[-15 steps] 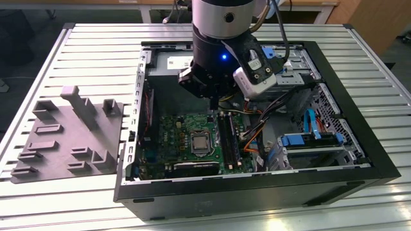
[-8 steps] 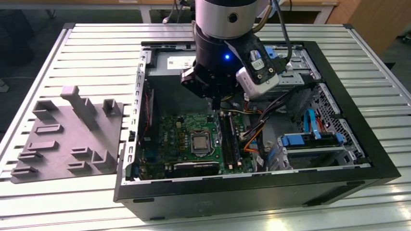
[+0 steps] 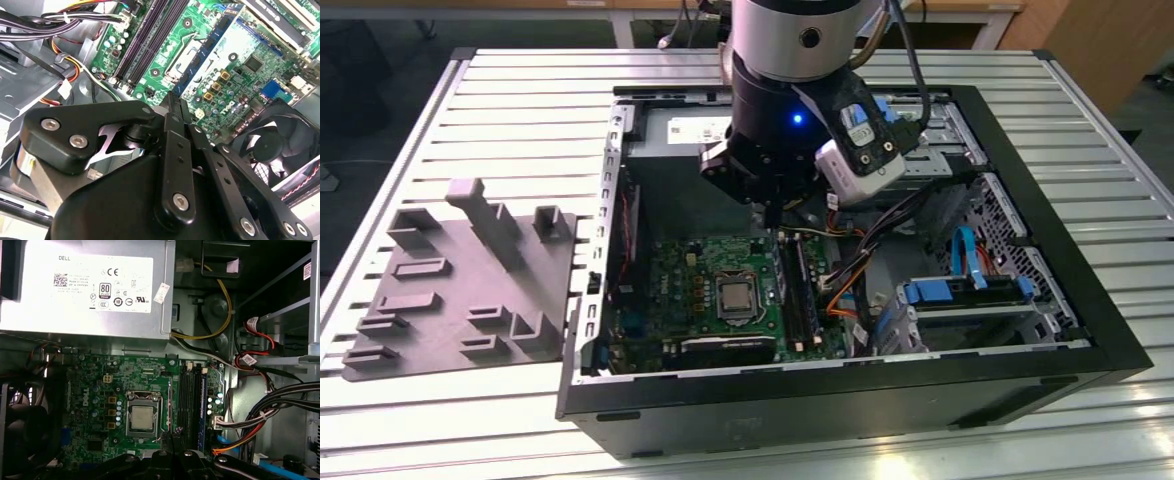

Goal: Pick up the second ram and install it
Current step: 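Insert the second ram into the second slot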

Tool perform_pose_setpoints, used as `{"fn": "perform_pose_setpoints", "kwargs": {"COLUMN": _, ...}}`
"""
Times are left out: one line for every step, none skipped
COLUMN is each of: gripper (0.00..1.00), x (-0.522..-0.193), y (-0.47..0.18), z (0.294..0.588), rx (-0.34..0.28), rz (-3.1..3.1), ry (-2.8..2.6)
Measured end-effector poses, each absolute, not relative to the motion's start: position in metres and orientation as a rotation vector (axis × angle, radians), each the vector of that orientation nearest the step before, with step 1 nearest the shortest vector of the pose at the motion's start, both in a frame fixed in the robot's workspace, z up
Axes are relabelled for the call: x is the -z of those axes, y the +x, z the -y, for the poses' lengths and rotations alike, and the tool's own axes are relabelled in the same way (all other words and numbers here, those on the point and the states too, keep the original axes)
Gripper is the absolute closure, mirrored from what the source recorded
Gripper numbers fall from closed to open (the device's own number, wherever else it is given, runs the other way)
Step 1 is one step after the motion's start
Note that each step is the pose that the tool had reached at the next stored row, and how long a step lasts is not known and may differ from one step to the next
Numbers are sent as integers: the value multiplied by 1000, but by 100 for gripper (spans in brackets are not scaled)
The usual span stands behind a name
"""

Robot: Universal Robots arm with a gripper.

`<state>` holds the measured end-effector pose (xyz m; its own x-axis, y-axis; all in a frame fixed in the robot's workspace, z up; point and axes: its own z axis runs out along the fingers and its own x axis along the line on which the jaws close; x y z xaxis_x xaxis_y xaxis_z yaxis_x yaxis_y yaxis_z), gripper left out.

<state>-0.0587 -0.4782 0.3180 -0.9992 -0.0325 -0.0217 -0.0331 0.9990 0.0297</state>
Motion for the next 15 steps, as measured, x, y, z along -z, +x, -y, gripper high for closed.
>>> {"fn": "perform_pose_setpoints", "kwargs": {"gripper": 89, "x": -318, "y": -58, "z": 478, "rx": -47, "rz": -3120, "ry": -51}}
{"fn": "perform_pose_setpoints", "kwargs": {"gripper": 89, "x": -318, "y": -57, "z": 478, "rx": -47, "rz": -3120, "ry": -51}}
{"fn": "perform_pose_setpoints", "kwargs": {"gripper": 89, "x": -318, "y": -56, "z": 478, "rx": -47, "rz": -3120, "ry": -51}}
{"fn": "perform_pose_setpoints", "kwargs": {"gripper": 89, "x": -318, "y": -55, "z": 478, "rx": -47, "rz": -3120, "ry": -51}}
{"fn": "perform_pose_setpoints", "kwargs": {"gripper": 89, "x": -318, "y": -55, "z": 478, "rx": -47, "rz": -3120, "ry": -51}}
{"fn": "perform_pose_setpoints", "kwargs": {"gripper": 89, "x": -318, "y": -54, "z": 478, "rx": -47, "rz": -3120, "ry": -51}}
{"fn": "perform_pose_setpoints", "kwargs": {"gripper": 89, "x": -317, "y": -53, "z": 478, "rx": -47, "rz": -3120, "ry": -51}}
{"fn": "perform_pose_setpoints", "kwargs": {"gripper": 89, "x": -317, "y": -53, "z": 478, "rx": -47, "rz": -3120, "ry": -51}}
{"fn": "perform_pose_setpoints", "kwargs": {"gripper": 89, "x": -317, "y": -53, "z": 478, "rx": -47, "rz": -3120, "ry": -51}}
{"fn": "perform_pose_setpoints", "kwargs": {"gripper": 89, "x": -317, "y": -52, "z": 478, "rx": -47, "rz": -3120, "ry": -51}}
{"fn": "perform_pose_setpoints", "kwargs": {"gripper": 89, "x": -317, "y": -52, "z": 478, "rx": -47, "rz": -3120, "ry": -51}}
{"fn": "perform_pose_setpoints", "kwargs": {"gripper": 89, "x": -317, "y": -51, "z": 478, "rx": -47, "rz": -3120, "ry": -51}}
{"fn": "perform_pose_setpoints", "kwargs": {"gripper": 89, "x": -317, "y": -50, "z": 478, "rx": -47, "rz": -3120, "ry": -51}}
{"fn": "perform_pose_setpoints", "kwargs": {"gripper": 89, "x": -317, "y": -49, "z": 478, "rx": -47, "rz": -3120, "ry": -51}}
{"fn": "perform_pose_setpoints", "kwargs": {"gripper": 89, "x": -317, "y": -48, "z": 478, "rx": -47, "rz": -3120, "ry": -51}}
